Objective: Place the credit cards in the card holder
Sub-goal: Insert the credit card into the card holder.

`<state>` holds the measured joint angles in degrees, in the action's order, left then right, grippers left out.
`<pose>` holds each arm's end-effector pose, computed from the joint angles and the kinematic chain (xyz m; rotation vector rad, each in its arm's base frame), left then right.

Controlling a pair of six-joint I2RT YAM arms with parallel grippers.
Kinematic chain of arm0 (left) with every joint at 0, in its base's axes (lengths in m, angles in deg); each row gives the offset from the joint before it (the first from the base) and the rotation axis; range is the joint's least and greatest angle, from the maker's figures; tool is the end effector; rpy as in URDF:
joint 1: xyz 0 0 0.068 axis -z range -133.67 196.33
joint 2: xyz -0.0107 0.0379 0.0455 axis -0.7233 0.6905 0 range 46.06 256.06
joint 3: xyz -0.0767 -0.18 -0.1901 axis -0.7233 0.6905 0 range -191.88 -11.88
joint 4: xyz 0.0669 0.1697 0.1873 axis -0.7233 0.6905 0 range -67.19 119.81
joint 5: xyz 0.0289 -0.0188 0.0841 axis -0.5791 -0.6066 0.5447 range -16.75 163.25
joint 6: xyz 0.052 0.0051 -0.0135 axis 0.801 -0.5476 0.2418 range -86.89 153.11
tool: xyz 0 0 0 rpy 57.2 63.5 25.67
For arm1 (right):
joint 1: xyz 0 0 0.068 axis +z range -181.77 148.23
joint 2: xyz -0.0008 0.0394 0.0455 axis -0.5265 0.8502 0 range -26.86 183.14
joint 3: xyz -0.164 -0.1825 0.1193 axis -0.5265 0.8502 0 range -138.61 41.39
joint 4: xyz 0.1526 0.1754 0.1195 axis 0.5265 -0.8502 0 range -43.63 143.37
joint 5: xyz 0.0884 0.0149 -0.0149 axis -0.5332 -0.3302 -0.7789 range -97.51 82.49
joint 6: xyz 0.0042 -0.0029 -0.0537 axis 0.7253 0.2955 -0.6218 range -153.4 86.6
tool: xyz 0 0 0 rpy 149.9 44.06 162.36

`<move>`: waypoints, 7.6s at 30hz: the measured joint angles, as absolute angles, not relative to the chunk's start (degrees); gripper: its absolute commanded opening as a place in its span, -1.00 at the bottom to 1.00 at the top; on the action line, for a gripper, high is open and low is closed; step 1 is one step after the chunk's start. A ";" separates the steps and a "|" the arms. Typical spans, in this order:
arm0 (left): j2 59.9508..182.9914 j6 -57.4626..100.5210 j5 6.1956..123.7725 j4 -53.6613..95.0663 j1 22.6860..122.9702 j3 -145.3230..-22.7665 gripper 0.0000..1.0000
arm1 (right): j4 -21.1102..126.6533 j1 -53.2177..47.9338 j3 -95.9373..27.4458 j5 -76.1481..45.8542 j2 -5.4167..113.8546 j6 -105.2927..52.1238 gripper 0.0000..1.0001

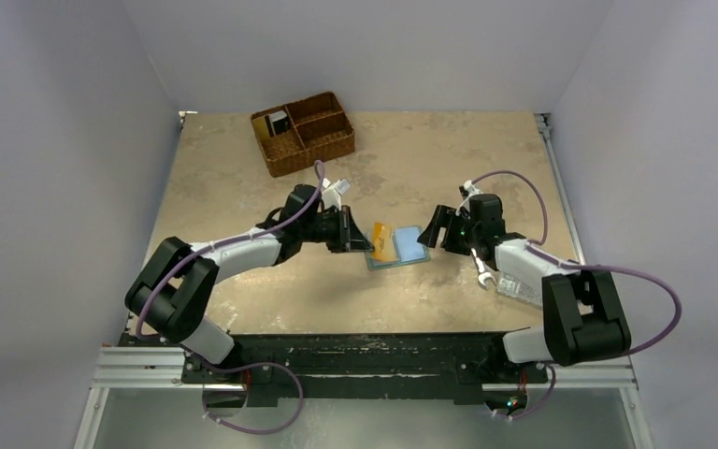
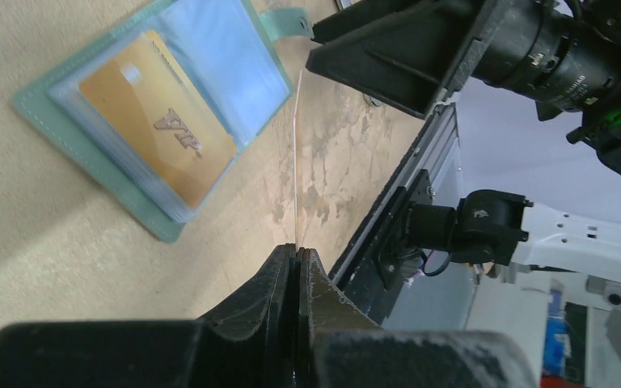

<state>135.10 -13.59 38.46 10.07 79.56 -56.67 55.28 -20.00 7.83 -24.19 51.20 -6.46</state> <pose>0.2573 -0.1929 0.1955 0.1332 2.3723 -1.4036 0.2541 0.0634 0.1697 0.1613 2.3673 0.6723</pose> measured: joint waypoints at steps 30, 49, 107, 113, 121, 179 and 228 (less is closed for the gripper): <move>152.91 -23.75 33.37 9.24 79.32 -62.68 -1.00 | 57.62 -20.15 3.56 -23.54 60.23 -7.53 0.34; 158.09 -25.11 31.84 1.59 79.32 -62.68 -1.00 | 57.68 -18.67 1.88 -23.56 62.08 -8.08 0.27; 152.65 -5.13 56.23 27.10 84.24 -76.45 0.19 | 48.85 -15.17 -0.15 -20.98 57.98 -10.79 0.07; 152.21 -3.21 57.48 28.46 84.24 -76.39 0.22 | 49.95 -13.94 -0.13 -24.85 57.36 -10.09 0.06; 151.97 -0.80 59.01 29.68 84.24 -77.06 0.40 | 53.38 -8.68 -0.17 -28.61 55.37 -7.62 0.13; 151.03 -2.46 56.21 19.52 84.61 -72.39 0.30 | 62.36 -16.09 4.22 -34.05 63.94 -5.70 -0.14; 156.80 -6.38 64.67 12.61 89.97 -74.68 0.19 | 61.44 -16.52 4.24 -33.59 61.58 -5.89 -0.04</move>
